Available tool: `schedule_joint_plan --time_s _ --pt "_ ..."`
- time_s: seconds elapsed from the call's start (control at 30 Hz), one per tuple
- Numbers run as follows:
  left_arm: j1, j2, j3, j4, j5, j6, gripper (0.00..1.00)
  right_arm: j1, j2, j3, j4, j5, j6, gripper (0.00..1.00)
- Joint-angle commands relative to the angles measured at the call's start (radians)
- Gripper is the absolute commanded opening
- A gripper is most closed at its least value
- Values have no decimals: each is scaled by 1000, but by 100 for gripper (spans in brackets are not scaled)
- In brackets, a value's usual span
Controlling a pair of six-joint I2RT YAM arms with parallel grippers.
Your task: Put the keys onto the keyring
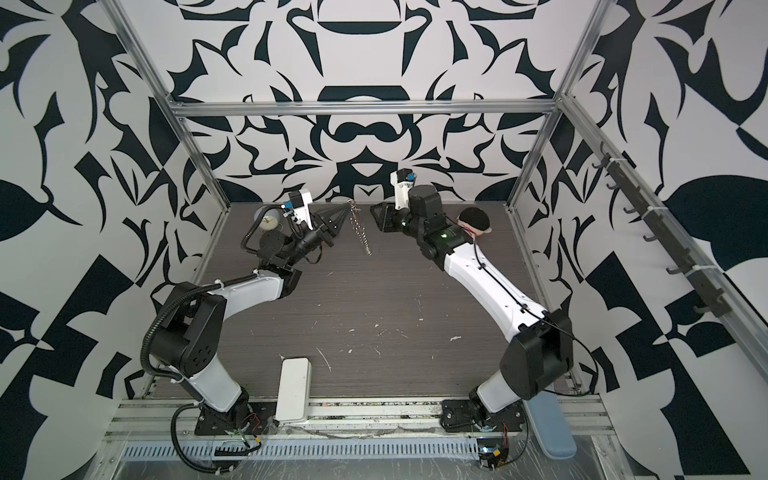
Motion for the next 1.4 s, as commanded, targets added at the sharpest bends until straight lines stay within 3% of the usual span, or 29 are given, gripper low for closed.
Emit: schedule_joint_plan --time_s 0.0,0.17,0.6,1.1,1.37 --pt "8 -39 7 34 34 -44 0 17 -46 -20 119 -153 -94 40" --pt "9 -27 36 33 69 -90 0 18 -30 -25 150 -241 -142 43" --pt "11 -46 54 50 138 -154 0 16 2 -39 211 -314 -219 44" --pt "28 -59 52 52 151 -174 0 -8 4 -77 279 -438 -172 36" --pt "28 -58 57 53 159 -181 0 -7 19 -68 274 -435 -180 29"
